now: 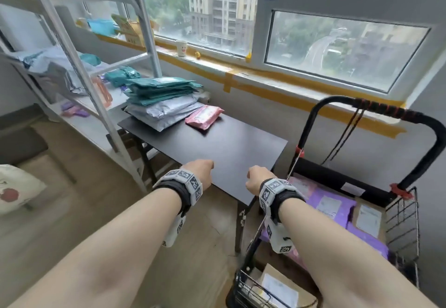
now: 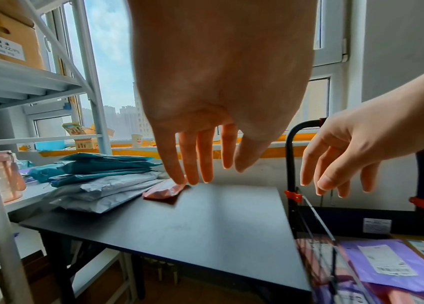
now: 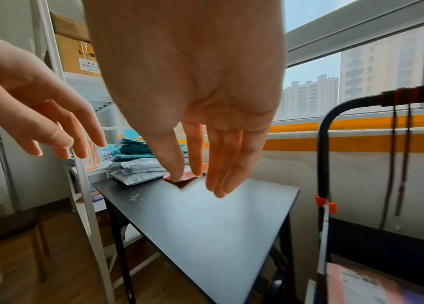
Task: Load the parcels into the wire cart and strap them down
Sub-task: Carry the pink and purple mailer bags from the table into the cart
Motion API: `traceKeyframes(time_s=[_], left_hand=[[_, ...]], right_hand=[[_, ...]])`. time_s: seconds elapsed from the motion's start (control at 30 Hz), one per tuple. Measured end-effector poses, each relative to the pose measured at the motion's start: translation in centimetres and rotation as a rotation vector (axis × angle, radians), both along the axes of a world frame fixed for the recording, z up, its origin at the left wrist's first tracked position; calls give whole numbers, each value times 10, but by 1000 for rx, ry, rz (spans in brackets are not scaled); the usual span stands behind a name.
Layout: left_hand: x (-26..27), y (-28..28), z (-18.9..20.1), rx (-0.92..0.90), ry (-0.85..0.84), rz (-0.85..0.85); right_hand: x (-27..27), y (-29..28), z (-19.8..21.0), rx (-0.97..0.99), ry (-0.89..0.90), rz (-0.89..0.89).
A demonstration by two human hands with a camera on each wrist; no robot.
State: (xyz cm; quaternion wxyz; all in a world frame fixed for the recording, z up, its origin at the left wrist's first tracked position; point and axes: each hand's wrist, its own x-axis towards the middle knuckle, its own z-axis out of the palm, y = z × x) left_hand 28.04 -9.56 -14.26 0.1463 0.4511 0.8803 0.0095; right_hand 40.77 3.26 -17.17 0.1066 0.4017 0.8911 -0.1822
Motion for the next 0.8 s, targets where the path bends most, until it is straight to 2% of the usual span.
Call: traceKeyframes(time_s=[0.33,0.43,0.63,0.8], left_hand=[[-220,-14,-5,-23,-8,-66],[-271,4,-14,9,-100,-42],[-333,58,-40,26,-200,-77],[-383,125,-67,4,-213,-70]], right_hand=[[-214,-25,7,32,30,-50],[-259,-21,4,37,11,-66],[-318,19,-20,-9,-10,-178],[-362,87,-49,-35,-21,-268]])
